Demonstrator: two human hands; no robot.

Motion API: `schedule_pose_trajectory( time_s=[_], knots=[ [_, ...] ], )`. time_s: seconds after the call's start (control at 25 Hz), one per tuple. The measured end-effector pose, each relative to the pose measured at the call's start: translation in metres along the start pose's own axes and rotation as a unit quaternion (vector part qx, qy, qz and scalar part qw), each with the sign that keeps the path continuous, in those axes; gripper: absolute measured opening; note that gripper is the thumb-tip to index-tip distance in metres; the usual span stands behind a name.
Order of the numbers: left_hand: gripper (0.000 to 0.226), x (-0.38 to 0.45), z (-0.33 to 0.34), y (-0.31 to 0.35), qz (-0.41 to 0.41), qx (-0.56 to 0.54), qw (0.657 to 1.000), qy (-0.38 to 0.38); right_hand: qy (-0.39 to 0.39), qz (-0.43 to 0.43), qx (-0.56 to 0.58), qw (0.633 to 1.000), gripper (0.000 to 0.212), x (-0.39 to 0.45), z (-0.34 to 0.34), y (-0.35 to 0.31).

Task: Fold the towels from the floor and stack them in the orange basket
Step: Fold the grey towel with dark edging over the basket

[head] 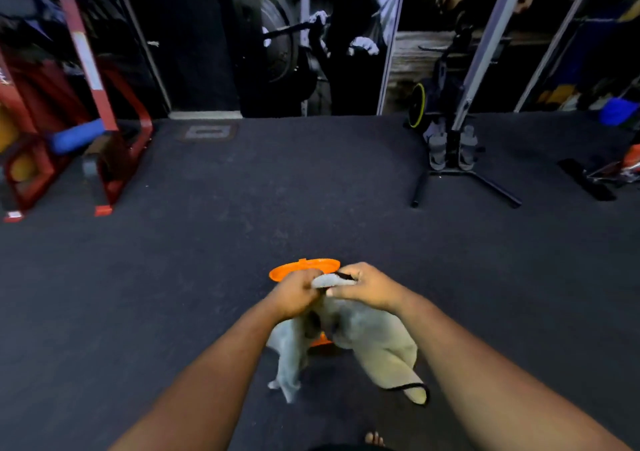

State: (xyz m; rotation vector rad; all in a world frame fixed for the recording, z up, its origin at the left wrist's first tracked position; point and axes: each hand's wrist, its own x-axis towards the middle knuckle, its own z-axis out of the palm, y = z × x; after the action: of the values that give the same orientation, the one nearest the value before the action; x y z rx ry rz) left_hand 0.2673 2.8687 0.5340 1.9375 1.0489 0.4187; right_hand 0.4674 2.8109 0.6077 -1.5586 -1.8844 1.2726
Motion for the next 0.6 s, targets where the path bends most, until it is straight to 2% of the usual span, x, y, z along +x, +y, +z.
schedule_pose_trajectory(
  time_s=[0.08, 0.16, 0.24, 0.28, 0.32, 0.36, 0.4, 0.44, 0.48, 0.52, 0.56, 0.6],
  knots=[
    [0.024, 0.005, -0.016, 0.013, -0.024, -0.026, 0.995, 0.097, -0.072, 0.038, -0.084, 0.993, 0.025, -0.002, -0.025, 0.036],
    [0.027, 0.006, -0.031, 0.016, -0.067, -0.079, 0.967, 0.232, -0.145, 0.097, -0.236, 0.956, 0.021, -0.004, -0.041, 0.071],
    [0.026, 0.003, -0.04, 0.01, -0.111, -0.156, 0.899, 0.395, -0.179, 0.13, -0.337, 0.915, 0.023, -0.002, -0.051, 0.096],
    [0.022, -0.001, -0.042, 0.003, -0.147, -0.181, 0.853, 0.467, -0.161, 0.131, -0.329, 0.921, 0.019, 0.0, -0.057, 0.099],
    [0.018, -0.007, -0.043, -0.008, -0.192, -0.185, 0.819, 0.509, -0.118, 0.118, -0.293, 0.941, 0.014, 0.004, -0.063, 0.1],
    [0.016, -0.012, -0.044, -0.019, -0.251, -0.164, 0.812, 0.501, -0.059, 0.106, -0.204, 0.972, 0.013, 0.01, -0.069, 0.099],
    [0.016, -0.015, -0.043, -0.029, -0.303, -0.106, 0.836, 0.445, -0.001, 0.092, -0.101, 0.991, 0.016, 0.016, -0.074, 0.094],
    [0.022, -0.018, -0.04, -0.031, -0.326, -0.034, 0.875, 0.356, 0.047, 0.076, -0.009, 0.996, 0.015, 0.021, -0.077, 0.082],
    [0.043, -0.015, -0.035, -0.031, -0.302, 0.021, 0.913, 0.273, 0.075, 0.056, 0.068, 0.993, 0.012, 0.027, -0.077, 0.069],
    [0.072, -0.008, -0.031, -0.024, -0.243, 0.048, 0.947, 0.203, 0.078, 0.037, 0.107, 0.99, 0.012, 0.033, -0.077, 0.051],
    [0.097, 0.004, -0.03, -0.009, -0.174, 0.044, 0.973, 0.144, 0.069, 0.015, 0.132, 0.989, 0.015, 0.04, -0.077, 0.03],
    [0.108, 0.015, -0.031, 0.014, -0.112, 0.014, 0.989, 0.096, 0.045, -0.004, 0.139, 0.989, 0.018, 0.049, -0.077, 0.012]
  ],
)
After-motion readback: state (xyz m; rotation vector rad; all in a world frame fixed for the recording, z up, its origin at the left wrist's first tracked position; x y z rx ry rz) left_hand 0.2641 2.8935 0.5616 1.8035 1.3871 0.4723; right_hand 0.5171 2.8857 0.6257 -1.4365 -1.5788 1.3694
